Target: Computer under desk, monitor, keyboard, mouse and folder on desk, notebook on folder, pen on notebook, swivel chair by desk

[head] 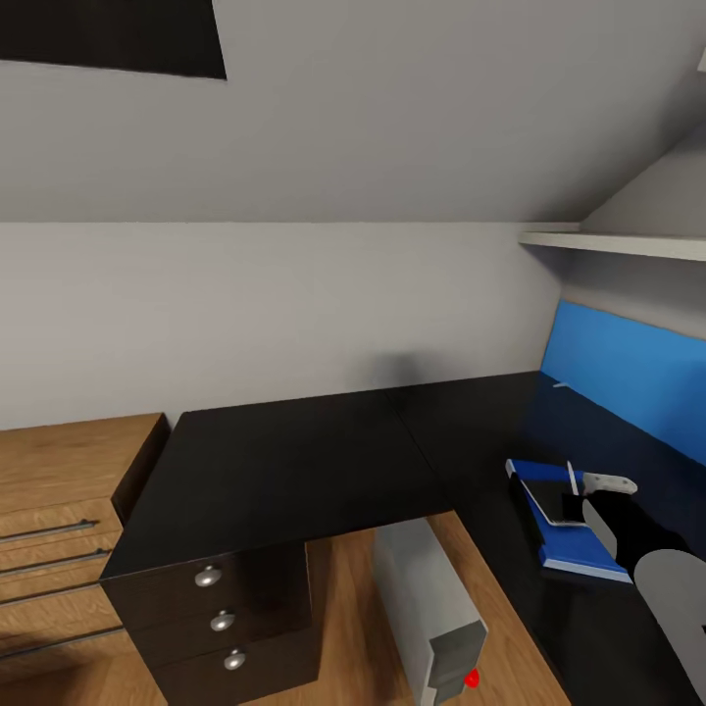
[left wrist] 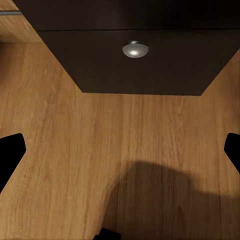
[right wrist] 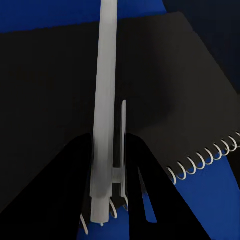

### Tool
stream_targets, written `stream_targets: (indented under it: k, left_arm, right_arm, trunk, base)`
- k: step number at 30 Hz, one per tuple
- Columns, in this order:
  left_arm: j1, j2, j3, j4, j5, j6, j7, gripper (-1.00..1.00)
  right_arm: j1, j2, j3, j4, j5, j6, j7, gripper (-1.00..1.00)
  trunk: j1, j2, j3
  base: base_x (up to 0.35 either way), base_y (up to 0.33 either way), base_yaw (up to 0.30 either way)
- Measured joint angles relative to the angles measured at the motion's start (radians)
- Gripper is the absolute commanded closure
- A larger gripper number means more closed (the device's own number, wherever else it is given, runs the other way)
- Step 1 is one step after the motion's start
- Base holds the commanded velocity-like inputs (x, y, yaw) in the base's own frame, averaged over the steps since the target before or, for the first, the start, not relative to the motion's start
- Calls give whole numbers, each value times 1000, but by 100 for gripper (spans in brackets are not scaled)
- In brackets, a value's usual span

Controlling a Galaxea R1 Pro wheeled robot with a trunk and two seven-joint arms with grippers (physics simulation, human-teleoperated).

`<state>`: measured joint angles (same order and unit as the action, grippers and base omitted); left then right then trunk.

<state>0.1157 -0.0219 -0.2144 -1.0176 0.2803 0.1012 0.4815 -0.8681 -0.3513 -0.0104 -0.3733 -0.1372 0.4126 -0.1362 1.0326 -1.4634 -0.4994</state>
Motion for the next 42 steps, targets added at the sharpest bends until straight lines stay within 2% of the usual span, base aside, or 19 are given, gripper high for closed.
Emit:
stream_targets:
  k: [6, 7, 10, 33, 42]
  left_arm:
    - [0, 0, 1, 1, 0, 0, -1, -100]
    - [0, 1, 1, 1, 0, -1, -2, -100]
    - [0, 1, 2, 1, 0, -1, -2, -100]
    - [0, 0, -3, 4, -2, -1, -4, -100]
    - [0, 1, -2, 7, 0, 0, -2, -100]
  right_arm:
    - [0, 0, 0, -1, 0, 0, 0, 100]
    - [0, 0, 0, -1, 0, 0, 0, -100]
    - [0, 0, 0, -1, -1, 0, 1, -100]
    - [0, -1, -1, -9, -2, -1, 5, -100]
    - [2, -2, -5, -126, -9, 3, 6, -100]
  trunk:
    - [0, 0, 0]
    - [0, 0, 0]
    - [0, 0, 0]
    - [-88, 161, 72]
    - [-123, 224, 100]
  base:
    - [0, 0, 0]
    - [0, 0, 0]
    - [0, 0, 0]
    - [0, 0, 0]
    - [-1, 0, 0]
